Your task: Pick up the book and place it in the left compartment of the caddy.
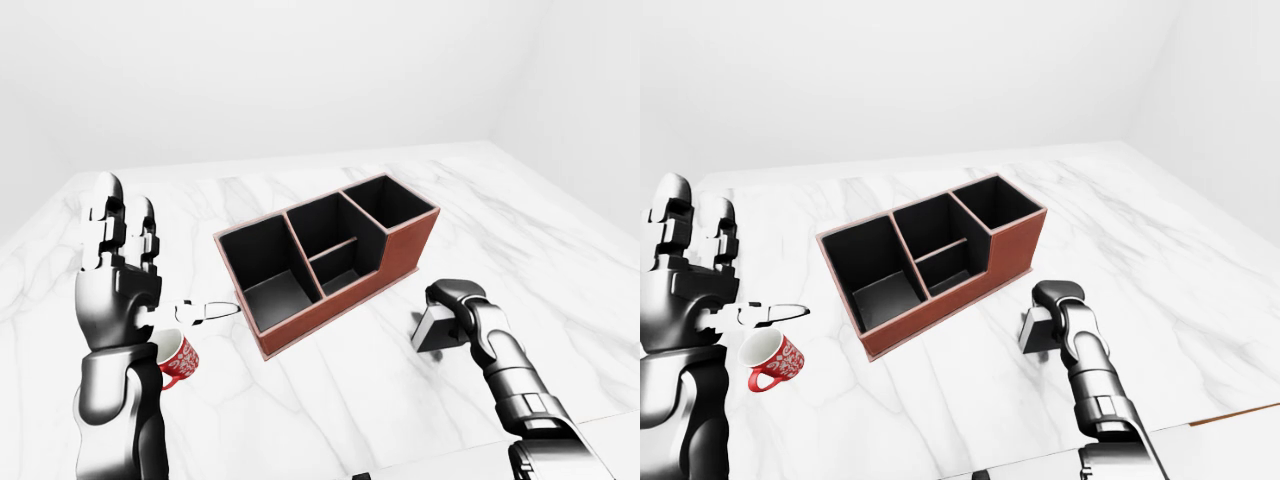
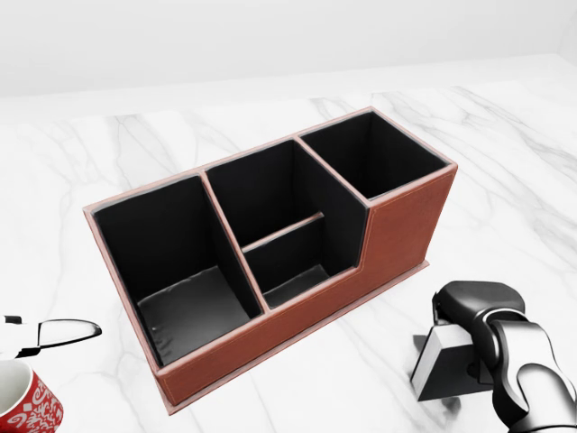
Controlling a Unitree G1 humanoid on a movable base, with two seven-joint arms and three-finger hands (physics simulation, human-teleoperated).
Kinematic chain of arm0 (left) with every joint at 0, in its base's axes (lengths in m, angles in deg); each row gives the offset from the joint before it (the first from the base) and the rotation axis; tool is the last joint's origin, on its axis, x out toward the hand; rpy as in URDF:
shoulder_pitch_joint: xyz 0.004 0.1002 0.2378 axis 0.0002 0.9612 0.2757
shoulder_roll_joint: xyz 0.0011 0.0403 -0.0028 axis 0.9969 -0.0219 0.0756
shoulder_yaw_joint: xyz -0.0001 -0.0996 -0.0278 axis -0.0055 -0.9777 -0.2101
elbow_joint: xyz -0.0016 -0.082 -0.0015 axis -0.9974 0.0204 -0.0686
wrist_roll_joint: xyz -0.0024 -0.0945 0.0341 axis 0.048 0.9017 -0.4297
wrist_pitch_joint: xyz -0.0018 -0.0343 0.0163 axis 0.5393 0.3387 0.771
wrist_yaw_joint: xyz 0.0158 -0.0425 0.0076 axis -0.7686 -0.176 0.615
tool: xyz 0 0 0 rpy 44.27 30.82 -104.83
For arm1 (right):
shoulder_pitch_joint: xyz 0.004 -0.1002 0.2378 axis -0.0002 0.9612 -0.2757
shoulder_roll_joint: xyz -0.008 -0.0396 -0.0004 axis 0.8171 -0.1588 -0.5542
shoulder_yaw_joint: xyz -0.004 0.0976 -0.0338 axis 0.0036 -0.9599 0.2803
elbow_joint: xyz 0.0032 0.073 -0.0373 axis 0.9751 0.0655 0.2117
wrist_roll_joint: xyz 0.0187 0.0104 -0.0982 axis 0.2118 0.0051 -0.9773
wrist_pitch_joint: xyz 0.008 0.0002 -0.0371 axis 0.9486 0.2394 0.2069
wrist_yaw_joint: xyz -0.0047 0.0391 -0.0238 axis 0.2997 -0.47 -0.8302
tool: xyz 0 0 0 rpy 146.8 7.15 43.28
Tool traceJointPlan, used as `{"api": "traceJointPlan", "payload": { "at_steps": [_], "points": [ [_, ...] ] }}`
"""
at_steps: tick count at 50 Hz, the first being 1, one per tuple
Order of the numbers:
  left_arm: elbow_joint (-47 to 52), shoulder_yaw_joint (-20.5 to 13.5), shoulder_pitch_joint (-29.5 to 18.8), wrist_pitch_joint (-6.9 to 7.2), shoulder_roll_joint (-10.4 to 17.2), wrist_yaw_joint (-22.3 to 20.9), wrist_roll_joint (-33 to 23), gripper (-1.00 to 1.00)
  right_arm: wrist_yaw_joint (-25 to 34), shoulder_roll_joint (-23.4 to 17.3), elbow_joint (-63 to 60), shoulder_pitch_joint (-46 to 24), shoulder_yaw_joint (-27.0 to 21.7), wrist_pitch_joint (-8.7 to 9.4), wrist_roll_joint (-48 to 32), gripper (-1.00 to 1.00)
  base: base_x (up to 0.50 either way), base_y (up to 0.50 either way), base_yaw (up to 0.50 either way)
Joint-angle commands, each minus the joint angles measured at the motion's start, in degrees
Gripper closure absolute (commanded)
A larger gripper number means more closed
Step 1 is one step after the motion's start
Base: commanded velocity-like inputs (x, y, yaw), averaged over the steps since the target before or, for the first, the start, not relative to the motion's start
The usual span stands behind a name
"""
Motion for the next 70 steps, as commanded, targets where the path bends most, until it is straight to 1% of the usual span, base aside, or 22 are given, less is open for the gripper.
{"api": "traceJointPlan", "payload": {
  "at_steps": [1, 6, 7, 12, 20, 21, 24, 28, 32, 35, 36, 37, 39, 40, 42, 50, 56, 62, 65, 66, 67, 70],
  "points": [
    [-0.49, -0.06, -0.15, 0.00, 0.16, -0.02, 0.14, -1.00, 5.54, 0.52, -5.54, 2.72, -0.53, -0.44, -1.63, 1.00, 0.00, 0.00, 0.00],
    [-0.60, -0.37, -0.12, 0.00, 0.24, -0.08, 0.39, -1.00, 10.54, 0.92, -12.18, 3.50, -1.41, -1.13, -2.81, 1.00, 0.00, 0.00, 0.00],
    [-0.65, -0.40, -0.06, 0.00, 0.24, -0.12, 0.40, -1.00, 12.50, 1.07, -14.91, 3.87, -1.53, -1.34, -3.06, 1.00, 0.00, 0.00, 0.00],
    [-0.85, -0.61, -0.10, 0.00, 0.32, -0.14, 0.60, -1.00, 17.35, 1.81, -21.53, 4.65, -2.54, -2.46, -4.06, 1.00, 0.00, 0.00, 0.00],
    [-1.15, -0.86, -0.11, 0.00, 0.43, -0.18, 0.83, -1.00, 17.35, 3.00, -29.94, 3.89, -3.16, -3.97, -5.42, 1.00, 0.00, 0.00, 0.00],
    [-1.06, -0.93, -0.07, 0.00, 0.43, -0.18, 0.91, -1.00, 17.35, 3.17, -31.98, 3.86, -3.00, -4.74, -5.23, 1.00, 0.00, 0.00, 0.00],
    [-1.26, -0.98, -0.08, 0.00, 0.44, -0.22, 1.02, -1.00, 17.35, 4.08, -34.24, 3.48, -2.87, -5.15, -5.90, 1.00, 0.00, 0.00, 0.00],
    [-1.15, -1.31, 0.10, 0.00, 0.50, -0.36, 1.29, -1.00, 17.35, 5.68, -37.38, 1.65, -1.83, -5.99, -6.55, 1.00, 0.00, 0.00, 0.00],
    [-1.14, -1.50, 0.17, 0.00, 0.57, -0.58, 1.42, -1.00, 17.35, 8.30, -39.64, -1.07, 0.18, -6.26, -6.85, 1.00, 0.00, 0.00, 0.00],
    [-1.44, -1.82, 0.13, 0.00, 0.68, -0.84, 1.68, -1.00, 17.35, 10.82, -41.10, -3.32, 1.95, -5.95, -7.15, 1.00, 0.00, 0.00, 0.00],
    [-1.45, -1.83, 0.13, 0.00, 0.69, -0.84, 1.69, -1.00, 17.35, 10.93, -41.13, -3.38, 1.96, -5.98, -7.19, 1.00, 0.00, 0.00, 0.00],
    [-1.83, -2.03, 0.05, 0.00, 0.77, -0.93, 1.83, -1.00, 17.35, 12.34, -41.29, -4.50, 3.07, -5.77, -7.37, 1.00, 0.00, 0.00, 0.00],
    [-2.24, -2.39, -0.06, 0.00, 0.94, -1.02, 2.20, -1.00, 17.35, 14.13, -41.20, -6.03, 4.63, -5.98, -7.94, 1.00, 0.00, 0.00, 0.00],
    [-2.26, -2.39, -0.05, 0.00, 0.96, -1.00, 2.23, -1.00, 17.35, 14.26, -41.19, -6.08, 4.62, -6.05, -8.01, 1.00, 0.00, 0.00, 0.00],
    [-2.41, -2.80, 0.01, 0.00, 1.08, -1.10, 2.68, -1.00, 17.35, 16.28, -40.64, -8.04, 6.04, -5.87, -8.56, 1.00, 0.00, 0.00, 0.00],
    [-3.20, -3.54, -0.15, 0.00, 1.50, -1.09, 3.57, -1.00, 17.35, 20.56, -38.07, -11.70, 8.58, -6.33, -9.60, 1.00, 0.00, 0.00, 0.00],
    [-3.26, -4.33, -0.07, 0.00, 1.80, -1.14, 4.58, -1.00, 17.35, 24.80, -35.70, -16.12, 10.13, -4.94, -8.98, 1.00, 0.00, 0.00, 0.00],
    [-3.59, -5.04, 0.12, 0.00, 2.03, -1.50, 5.33, -1.00, 17.35, 29.41, -29.54, -19.55, 12.05, -3.41, -8.01, 1.00, 0.00, 0.00, 0.00],
    [-3.88, -5.37, 0.12, 0.00, 2.16, -1.68, 5.69, -1.00, 17.35, 30.73, -26.93, -21.02, 12.62, -3.06, -7.71, 1.00, 0.00, 0.00, 0.00],
    [-4.05, -5.42, 0.07, 0.00, 2.22, -1.72, 5.77, -1.00, 17.35, 30.92, -26.08, -21.57, 12.71, -3.42, -7.45, 1.00, 0.00, 0.00, 0.00],
    [-4.25, -5.59, 0.02, 0.00, 2.30, -1.78, 5.93, -1.00, 17.35, 31.75, -24.05, -22.98, 12.63, -3.06, -7.11, 1.00, 0.00, 0.00, 0.00],
    [-4.73, -5.80, -0.22, 0.00, 2.51, -1.77, 6.21, -1.00, 17.35, 32.60, -21.13, -24.83, 12.68, -2.87, -6.33, 1.00, 0.00, 0.00, 0.00]
  ]
}}
